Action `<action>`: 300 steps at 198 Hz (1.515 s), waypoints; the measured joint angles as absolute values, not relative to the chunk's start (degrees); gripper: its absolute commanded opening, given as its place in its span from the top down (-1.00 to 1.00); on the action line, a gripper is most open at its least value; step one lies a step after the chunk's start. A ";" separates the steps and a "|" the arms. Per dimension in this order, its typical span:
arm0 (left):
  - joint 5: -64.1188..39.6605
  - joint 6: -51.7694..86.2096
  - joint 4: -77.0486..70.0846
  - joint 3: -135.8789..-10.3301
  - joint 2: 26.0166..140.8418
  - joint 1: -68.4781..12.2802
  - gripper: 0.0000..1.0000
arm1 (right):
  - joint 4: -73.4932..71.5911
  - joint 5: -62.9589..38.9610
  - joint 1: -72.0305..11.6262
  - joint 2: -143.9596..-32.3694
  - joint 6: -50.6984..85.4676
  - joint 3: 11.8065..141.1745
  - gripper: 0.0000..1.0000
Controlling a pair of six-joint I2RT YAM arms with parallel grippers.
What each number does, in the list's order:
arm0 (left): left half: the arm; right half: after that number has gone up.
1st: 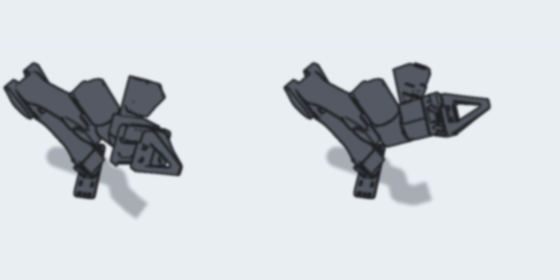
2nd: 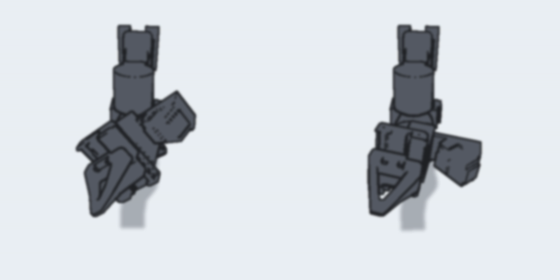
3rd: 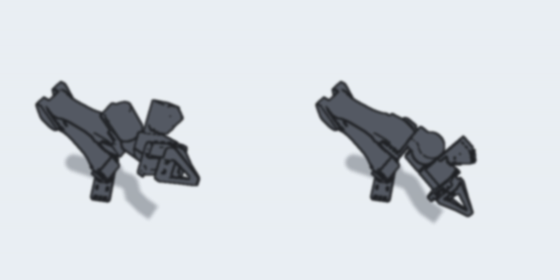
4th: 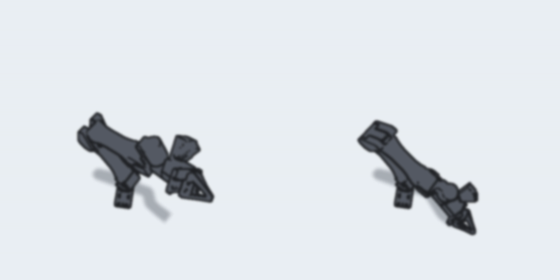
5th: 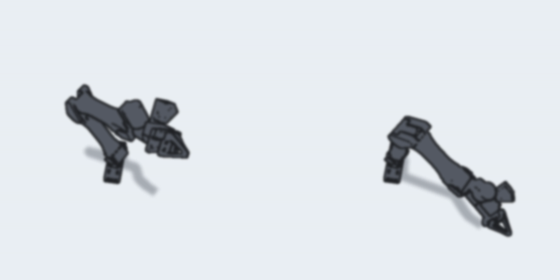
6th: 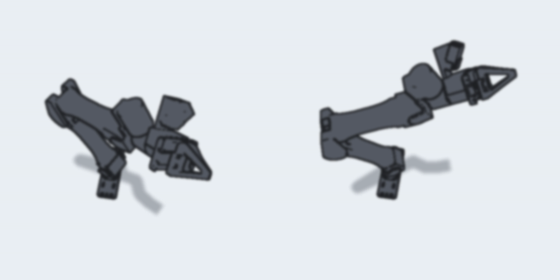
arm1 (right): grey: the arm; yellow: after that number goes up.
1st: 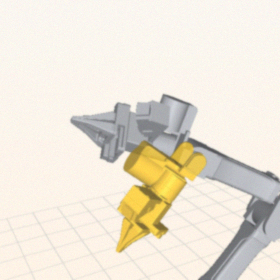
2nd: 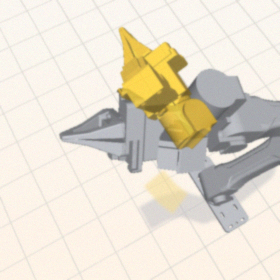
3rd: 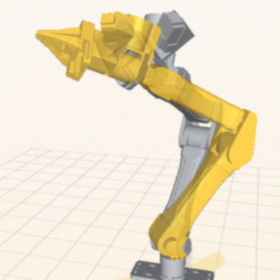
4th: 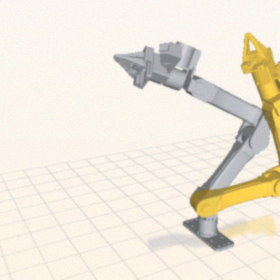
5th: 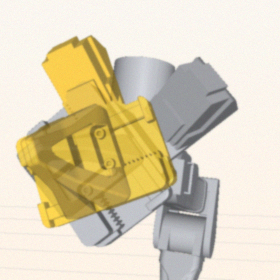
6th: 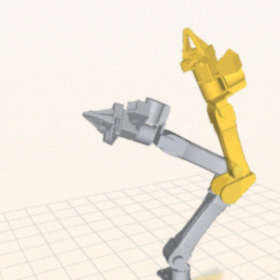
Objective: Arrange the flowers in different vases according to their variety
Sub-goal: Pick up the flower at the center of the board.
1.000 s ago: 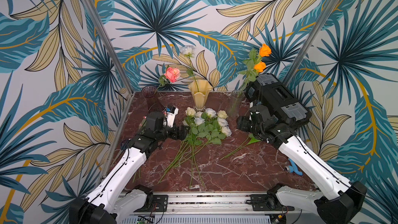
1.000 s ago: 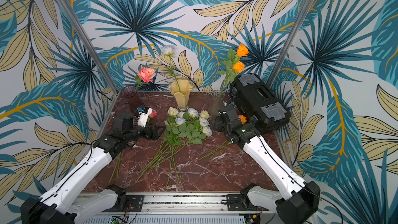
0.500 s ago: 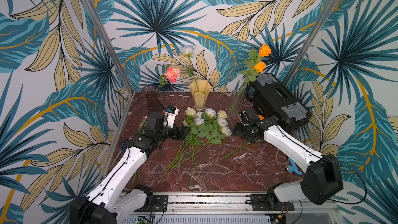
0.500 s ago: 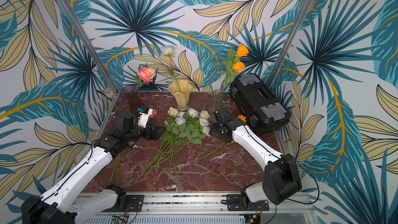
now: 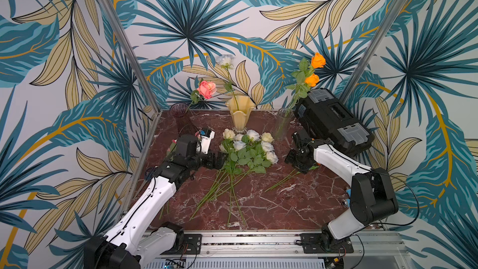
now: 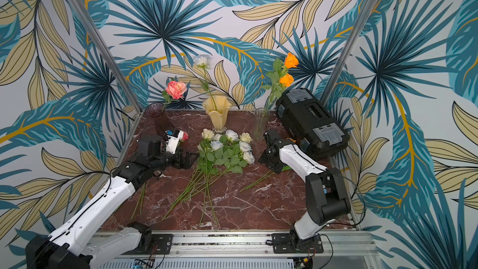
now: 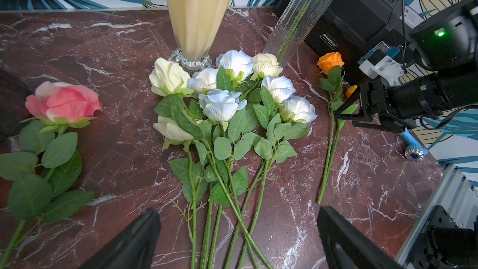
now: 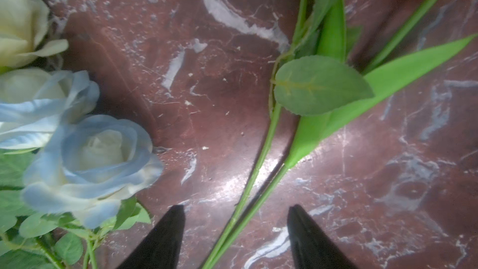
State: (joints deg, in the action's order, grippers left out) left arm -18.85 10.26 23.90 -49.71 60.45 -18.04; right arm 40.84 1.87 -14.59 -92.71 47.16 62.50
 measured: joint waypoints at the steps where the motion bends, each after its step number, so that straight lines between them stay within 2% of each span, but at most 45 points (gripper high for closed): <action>1: -18.85 10.26 23.90 -49.74 60.45 -18.04 -1.00 | 40.84 1.87 -14.59 -92.82 47.20 62.50 -0.31; 75: -18.39 9.41 23.94 -49.71 61.10 -18.02 -1.00 | 38.09 2.59 -14.15 -98.67 48.03 62.46 -0.07; 150: -17.63 8.40 24.82 -49.74 61.10 -17.93 -1.00 | 35.86 3.40 -13.78 -102.24 48.03 62.81 0.03; 170: -17.50 8.27 25.19 -49.74 61.10 -17.93 -1.00 | 35.90 3.60 -13.78 -102.35 48.01 62.89 0.15; 207: -17.30 8.14 25.17 -49.74 61.10 -17.93 -1.00 | 37.39 3.79 -13.74 -104.36 47.20 65.45 0.52; 234: -17.26 8.08 25.17 -49.74 61.10 -17.93 -1.00 | 38.06 3.75 -13.69 -104.73 46.87 65.87 1.00; 300: -17.17 8.08 25.17 -49.74 61.10 -17.87 -1.00 | 37.85 4.56 -13.87 -102.89 46.89 64.58 1.00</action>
